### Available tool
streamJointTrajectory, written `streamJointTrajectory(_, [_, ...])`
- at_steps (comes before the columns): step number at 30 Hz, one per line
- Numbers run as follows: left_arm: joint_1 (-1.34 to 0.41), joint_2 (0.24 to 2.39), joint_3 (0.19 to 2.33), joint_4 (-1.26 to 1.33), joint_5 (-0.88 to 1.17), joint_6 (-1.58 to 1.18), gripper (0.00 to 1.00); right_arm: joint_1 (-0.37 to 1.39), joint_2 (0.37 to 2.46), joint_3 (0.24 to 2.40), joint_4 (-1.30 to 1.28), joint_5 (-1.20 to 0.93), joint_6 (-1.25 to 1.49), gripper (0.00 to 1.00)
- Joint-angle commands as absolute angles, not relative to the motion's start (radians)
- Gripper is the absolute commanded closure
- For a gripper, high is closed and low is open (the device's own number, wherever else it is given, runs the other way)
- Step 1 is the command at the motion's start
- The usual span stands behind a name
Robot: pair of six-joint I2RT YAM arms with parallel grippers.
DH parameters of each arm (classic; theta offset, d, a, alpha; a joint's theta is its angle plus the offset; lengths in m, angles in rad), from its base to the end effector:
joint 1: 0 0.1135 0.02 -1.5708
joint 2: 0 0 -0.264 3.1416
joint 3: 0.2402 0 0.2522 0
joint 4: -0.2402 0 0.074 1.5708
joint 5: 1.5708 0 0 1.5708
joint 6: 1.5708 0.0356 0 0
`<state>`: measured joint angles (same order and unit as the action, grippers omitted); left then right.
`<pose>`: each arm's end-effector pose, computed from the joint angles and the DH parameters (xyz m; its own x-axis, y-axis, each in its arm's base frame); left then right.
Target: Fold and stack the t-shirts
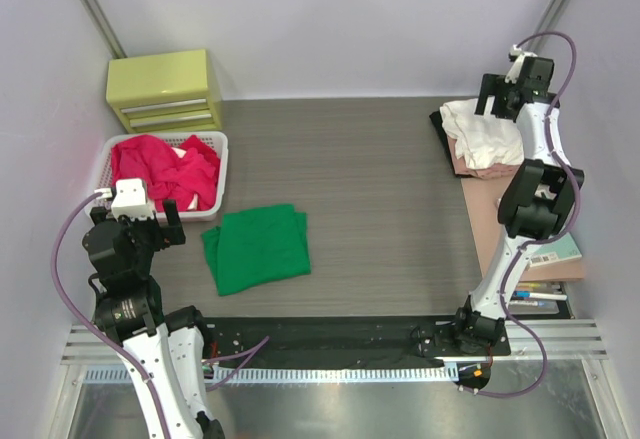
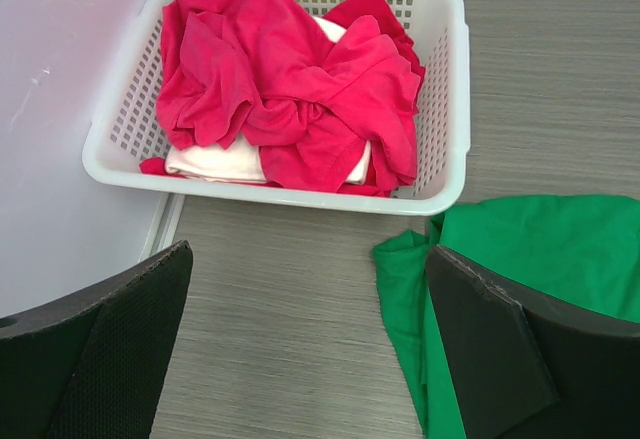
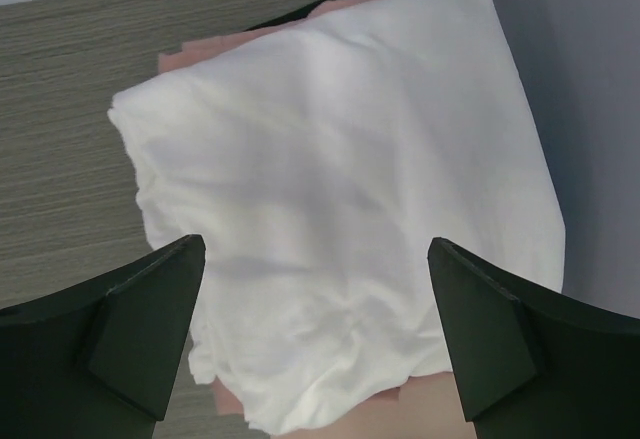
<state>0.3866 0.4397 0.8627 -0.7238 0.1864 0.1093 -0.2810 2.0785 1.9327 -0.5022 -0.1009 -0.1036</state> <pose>0.0802 0.0255 0.3489 -0.2953 -0.0045 -0.9554 -0.1754 0.9832 0.0496 0.4686 -0.1315 0.3019 -0.5974 0.0653 -0.7993 0.1377 0.9902 -0.0220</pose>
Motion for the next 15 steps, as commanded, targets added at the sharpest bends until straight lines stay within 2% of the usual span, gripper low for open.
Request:
streamJointTrajectory(1, [0.396,0.451,0.865,-0.718,0.19,0.11,0.0,-0.299,2.174,1.97,-0.492,-0.084,-0.046,0.0])
streamJointTrajectory(15, [0.394,0.454,0.861,-0.71,0.193,0.11,0.0,-0.299,2.266,1.819,-0.52,-0.186,-0.002,0.0])
